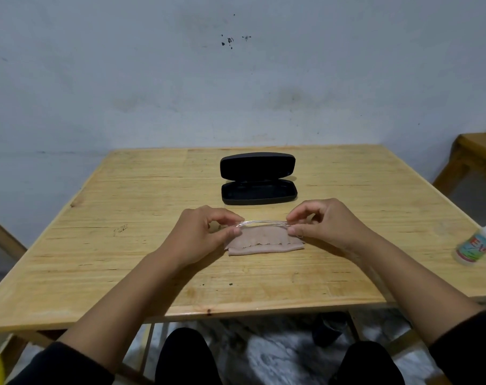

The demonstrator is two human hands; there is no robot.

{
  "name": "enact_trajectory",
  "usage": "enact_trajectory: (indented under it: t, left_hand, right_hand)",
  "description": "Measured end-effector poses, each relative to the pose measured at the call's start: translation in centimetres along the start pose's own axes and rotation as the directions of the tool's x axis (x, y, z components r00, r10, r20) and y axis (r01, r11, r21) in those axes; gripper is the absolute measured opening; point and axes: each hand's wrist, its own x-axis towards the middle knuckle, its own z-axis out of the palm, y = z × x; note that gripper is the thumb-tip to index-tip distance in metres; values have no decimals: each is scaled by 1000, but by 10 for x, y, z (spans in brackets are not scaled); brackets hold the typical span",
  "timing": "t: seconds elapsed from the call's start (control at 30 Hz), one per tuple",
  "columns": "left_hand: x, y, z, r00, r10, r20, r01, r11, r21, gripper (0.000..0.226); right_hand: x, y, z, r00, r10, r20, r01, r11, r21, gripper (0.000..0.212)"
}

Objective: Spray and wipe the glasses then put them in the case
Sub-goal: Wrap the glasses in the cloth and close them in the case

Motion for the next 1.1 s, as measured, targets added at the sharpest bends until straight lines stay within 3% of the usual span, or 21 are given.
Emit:
enact_trajectory:
  t: [0.23,0.4,0.57,0.93,1.1]
  left_hand:
    - [19,3,-1,991,-49,-125,40,996,-78,11]
    - [55,7,-8,959,22,-284,-37,998,-50,13]
    - [79,7,-2,916,63,-396,-63,998,13,13]
    - [87,-14,19,949,-37,-314,44,999,14,17]
    - [90,-20,20,960,-34,-277,55,996,71,20]
  right_hand:
    - [13,-12,-3,994,-48,-95,47,999,-13,7]
    - [48,-22,-20,959,-170,-226,138,979,-148,9]
    - [75,-20,-23,938,-192,-290,131,967,-217,10]
    - [90,0,-8,957,-83,-279,30,982,-189,9]
    - [90,-3,-6,972,-55,-230,-1,971,-237,18]
